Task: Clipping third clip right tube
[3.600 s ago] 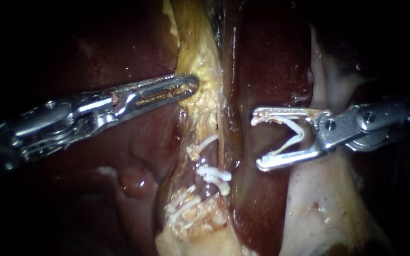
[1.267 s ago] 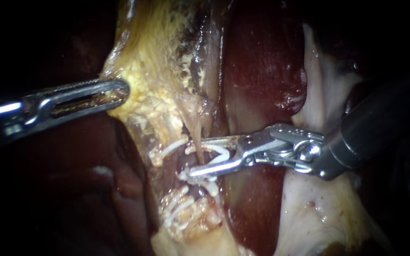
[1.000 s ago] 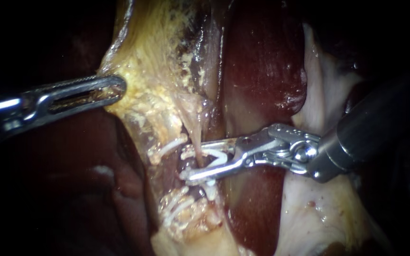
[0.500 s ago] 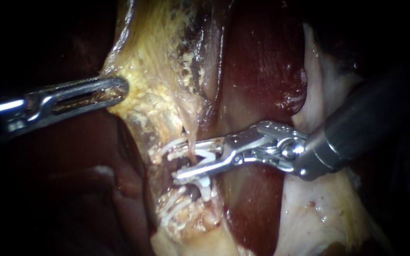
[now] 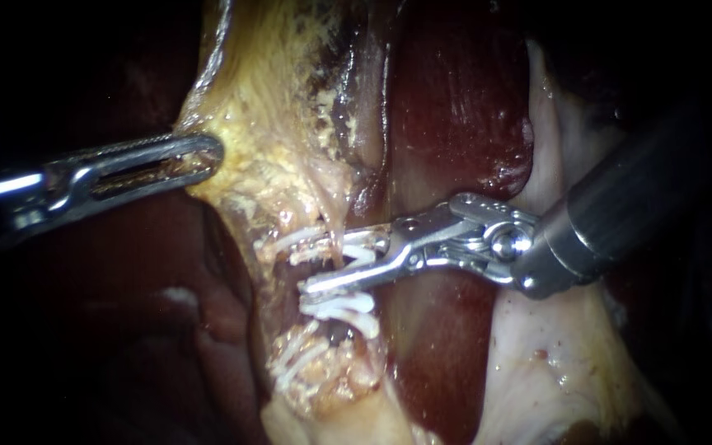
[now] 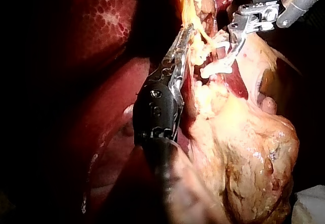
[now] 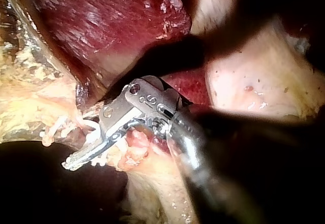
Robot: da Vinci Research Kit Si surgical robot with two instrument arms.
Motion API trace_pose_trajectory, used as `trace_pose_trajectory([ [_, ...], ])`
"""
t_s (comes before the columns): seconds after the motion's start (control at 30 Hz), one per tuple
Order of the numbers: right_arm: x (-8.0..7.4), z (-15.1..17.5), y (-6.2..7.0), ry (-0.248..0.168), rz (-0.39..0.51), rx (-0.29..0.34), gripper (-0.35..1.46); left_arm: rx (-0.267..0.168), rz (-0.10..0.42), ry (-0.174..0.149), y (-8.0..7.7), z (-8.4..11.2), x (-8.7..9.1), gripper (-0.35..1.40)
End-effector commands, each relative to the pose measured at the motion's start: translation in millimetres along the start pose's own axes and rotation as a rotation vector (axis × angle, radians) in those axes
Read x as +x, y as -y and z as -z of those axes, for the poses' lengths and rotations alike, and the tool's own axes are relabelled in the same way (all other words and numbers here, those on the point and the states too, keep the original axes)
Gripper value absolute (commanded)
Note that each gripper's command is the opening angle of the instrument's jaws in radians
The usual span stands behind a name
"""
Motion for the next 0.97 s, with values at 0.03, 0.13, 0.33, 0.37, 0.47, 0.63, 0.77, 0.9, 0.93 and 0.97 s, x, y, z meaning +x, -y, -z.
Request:
trace_pose_trajectory([
  [0.03, 0.1, 0.1, 0.0, -0.001, 0.0, -0.002, 0.44, 0.0, 0.0, 0.0, 0.0, 0.0, 0.0, -0.35],
  [0.13, 0.2, 0.2, 0.0, -0.003, 0.0, -0.005, 0.39, 0.0, 0.0, 0.0, 0.0, 0.0, 0.0, -0.35],
  [0.33, -0.1, 0.8, 0.0, -0.017, -0.046, -0.033, -0.35, 0.0, 0.0, 0.0, 0.0, 0.0, 0.0, -0.35],
  [0.37, -0.1, 0.9, 0.0, -0.017, -0.052, -0.033, -0.35, 0.0, 0.0, 0.0, 0.0, 0.0, 0.0, -0.35],
  [0.47, -0.1, 1.0, -0.1, -0.024, -0.07, -0.048, -0.35, 0.0, 0.0, 0.0, 0.0, 0.0, 0.0, -0.35],
  [0.63, -0.6, 0.9, -0.3, -0.008, -0.066, -0.058, -0.35, 0.0, 0.0, 0.0, 0.0, 0.1, 0.0, -0.35],
  [0.77, -0.9, 0.8, -0.4, -0.008, -0.064, -0.061, -0.35, 0.0, 0.0, 0.0, 0.0, 0.0, 0.0, -0.35],
  [0.9, -0.9, 0.8, -0.4, -0.008, -0.064, -0.061, -0.35, -0.001, 0.0, 0.0, 0.0, 0.0, 0.0, -0.35],
  [0.93, -0.9, 0.8, -0.4, -0.008, -0.064, -0.061, -0.35, -0.001, 0.001, 0.0, 0.0, 0.0, -0.1, -0.35],
  [0.97, -0.9, 0.8, -0.4, -0.008, -0.064, -0.061, -0.35, -0.001, 0.001, 0.0, 0.0, 0.0, -0.1, -0.35],
])
